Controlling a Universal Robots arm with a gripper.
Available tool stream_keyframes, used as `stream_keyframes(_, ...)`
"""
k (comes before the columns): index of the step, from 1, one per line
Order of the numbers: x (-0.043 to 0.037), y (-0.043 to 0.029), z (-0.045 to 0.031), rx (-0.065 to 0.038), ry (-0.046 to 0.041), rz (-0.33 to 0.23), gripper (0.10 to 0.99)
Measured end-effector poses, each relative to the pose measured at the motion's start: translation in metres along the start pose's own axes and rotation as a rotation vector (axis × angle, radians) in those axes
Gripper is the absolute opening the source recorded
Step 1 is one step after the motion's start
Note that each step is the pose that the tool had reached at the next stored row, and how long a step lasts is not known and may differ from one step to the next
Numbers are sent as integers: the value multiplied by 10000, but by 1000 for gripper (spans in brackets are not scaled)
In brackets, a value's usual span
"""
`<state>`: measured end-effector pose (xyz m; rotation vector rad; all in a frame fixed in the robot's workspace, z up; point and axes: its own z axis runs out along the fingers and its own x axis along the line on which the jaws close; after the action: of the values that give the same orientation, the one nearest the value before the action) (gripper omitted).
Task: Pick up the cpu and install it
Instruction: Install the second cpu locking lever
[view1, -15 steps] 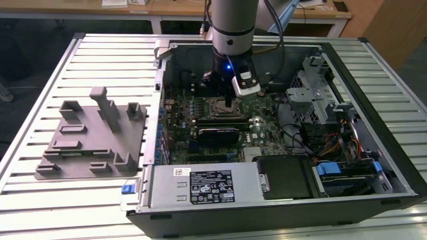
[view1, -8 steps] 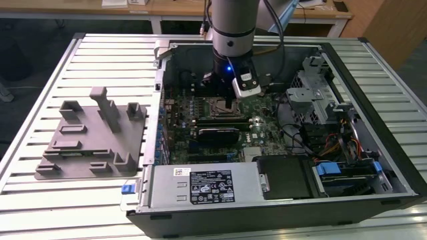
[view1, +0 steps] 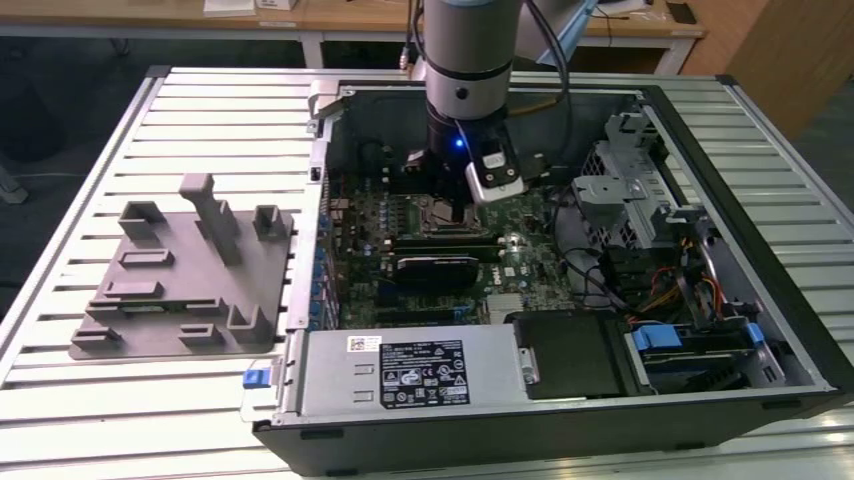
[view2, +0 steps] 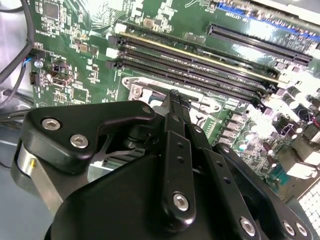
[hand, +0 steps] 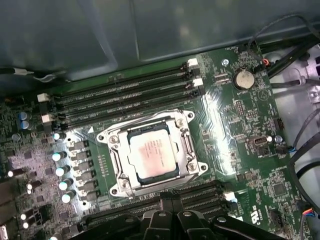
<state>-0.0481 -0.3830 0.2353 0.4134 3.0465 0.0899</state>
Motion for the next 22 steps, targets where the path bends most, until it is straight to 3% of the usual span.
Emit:
stream_keyframes(12,-17,-104,-3,-12,3,1,106)
stream_keyframes(17,25,-130,-2,-23,7,2,106)
stream_keyframes(22,53,-139,15,-233,77,-201,106)
